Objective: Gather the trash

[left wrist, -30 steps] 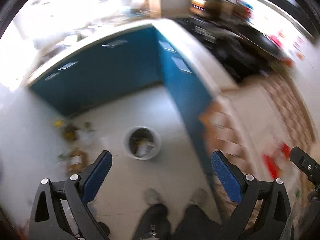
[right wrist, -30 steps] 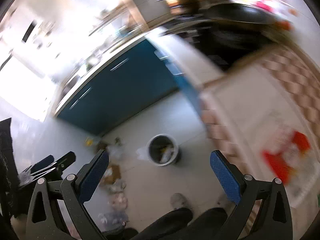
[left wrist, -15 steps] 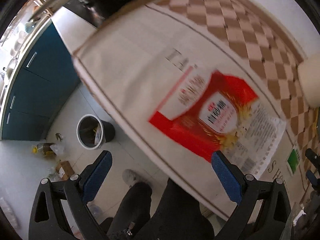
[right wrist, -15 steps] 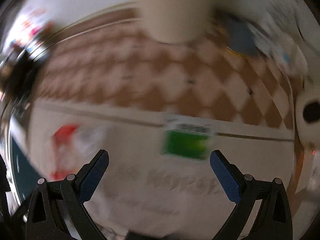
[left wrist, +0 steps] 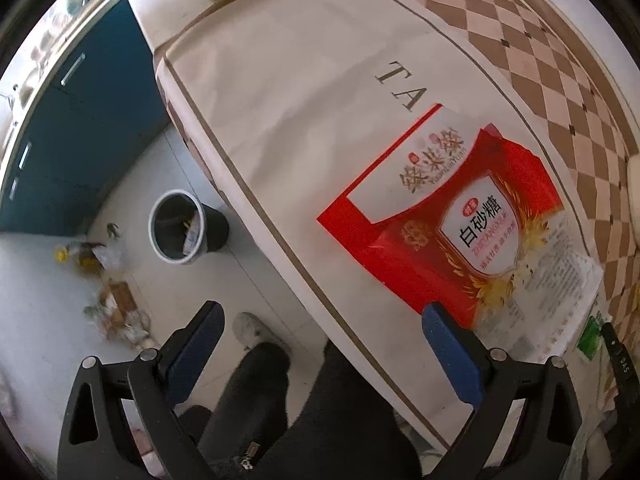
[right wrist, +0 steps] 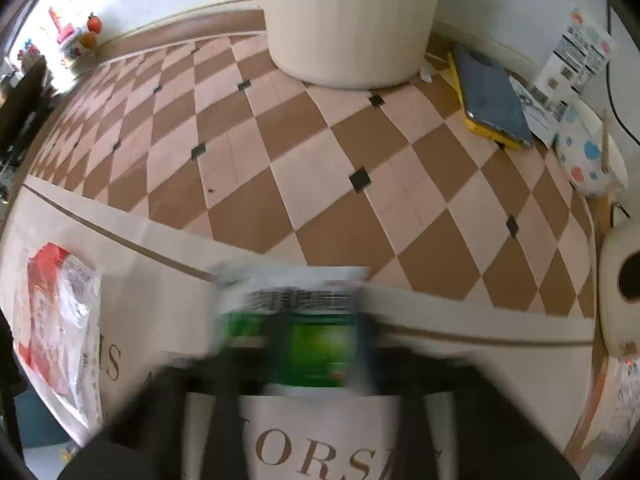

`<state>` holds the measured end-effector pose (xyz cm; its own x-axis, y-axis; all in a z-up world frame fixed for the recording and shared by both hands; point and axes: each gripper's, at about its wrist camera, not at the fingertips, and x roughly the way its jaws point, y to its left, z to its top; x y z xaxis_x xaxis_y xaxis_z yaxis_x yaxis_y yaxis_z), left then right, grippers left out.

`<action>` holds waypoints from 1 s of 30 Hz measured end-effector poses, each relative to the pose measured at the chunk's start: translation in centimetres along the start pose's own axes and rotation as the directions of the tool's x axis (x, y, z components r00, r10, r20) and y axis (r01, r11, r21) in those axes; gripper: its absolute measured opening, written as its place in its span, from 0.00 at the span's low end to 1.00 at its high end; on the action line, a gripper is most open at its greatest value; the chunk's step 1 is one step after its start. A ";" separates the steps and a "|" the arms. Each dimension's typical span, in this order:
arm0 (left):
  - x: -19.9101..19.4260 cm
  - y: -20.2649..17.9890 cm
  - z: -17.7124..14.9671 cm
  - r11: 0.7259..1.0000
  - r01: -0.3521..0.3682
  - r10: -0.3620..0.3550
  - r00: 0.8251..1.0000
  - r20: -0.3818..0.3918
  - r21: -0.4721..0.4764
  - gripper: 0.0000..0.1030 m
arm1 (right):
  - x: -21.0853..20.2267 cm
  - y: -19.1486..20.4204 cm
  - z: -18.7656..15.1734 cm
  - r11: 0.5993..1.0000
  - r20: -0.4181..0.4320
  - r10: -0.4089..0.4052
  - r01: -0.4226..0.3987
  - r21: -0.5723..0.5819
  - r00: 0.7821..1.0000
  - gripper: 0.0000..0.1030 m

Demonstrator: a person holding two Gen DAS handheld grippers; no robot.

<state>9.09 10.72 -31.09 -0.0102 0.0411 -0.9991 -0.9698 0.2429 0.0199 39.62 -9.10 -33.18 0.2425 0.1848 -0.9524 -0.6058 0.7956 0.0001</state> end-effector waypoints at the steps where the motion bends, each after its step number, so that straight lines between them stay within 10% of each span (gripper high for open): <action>1: 0.2 0.0 0.0 1.000 0.008 -0.008 1.000 -0.002 -0.002 0.98 | 0.0 0.2 0.0 1.000 -0.007 0.026 -0.026 0.008 1.000 0.00; 7: 1.4 -0.2 0.5 0.997 0.080 -0.080 0.997 -0.021 0.001 0.98 | -3.9 1.1 1.9 0.980 0.058 0.197 -0.198 0.006 0.979 0.00; 12: 1.8 -0.7 1.1 0.991 0.130 -0.130 0.991 -0.018 0.002 0.98 | -7.0 4.7 2.9 0.914 0.047 0.405 -0.403 -0.040 0.913 0.00; 23: 2.2 -2.4 1.9 0.989 0.147 -0.146 0.989 -0.023 0.018 0.95 | -1.7 12.0 1.1 0.876 -0.154 0.467 -0.480 -0.056 0.871 0.00; 26: 1.3 -2.7 2.1 0.990 0.143 -0.143 0.990 0.016 0.017 0.73 | -1.2 12.6 0.5 0.872 -0.166 0.467 -0.483 -0.076 0.869 0.00; 30: -0.3 -3.5 2.9 0.992 0.112 -0.116 0.991 0.072 0.058 0.04 | 0.0 12.9 -0.1 0.867 -0.188 0.474 -0.493 -0.075 0.860 0.00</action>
<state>13.24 12.65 -30.74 0.1199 0.0824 -0.9894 -0.9490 0.3023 -0.0899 31.70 1.14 -33.20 -0.2204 0.4276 -0.8767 -0.7016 0.5548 0.4470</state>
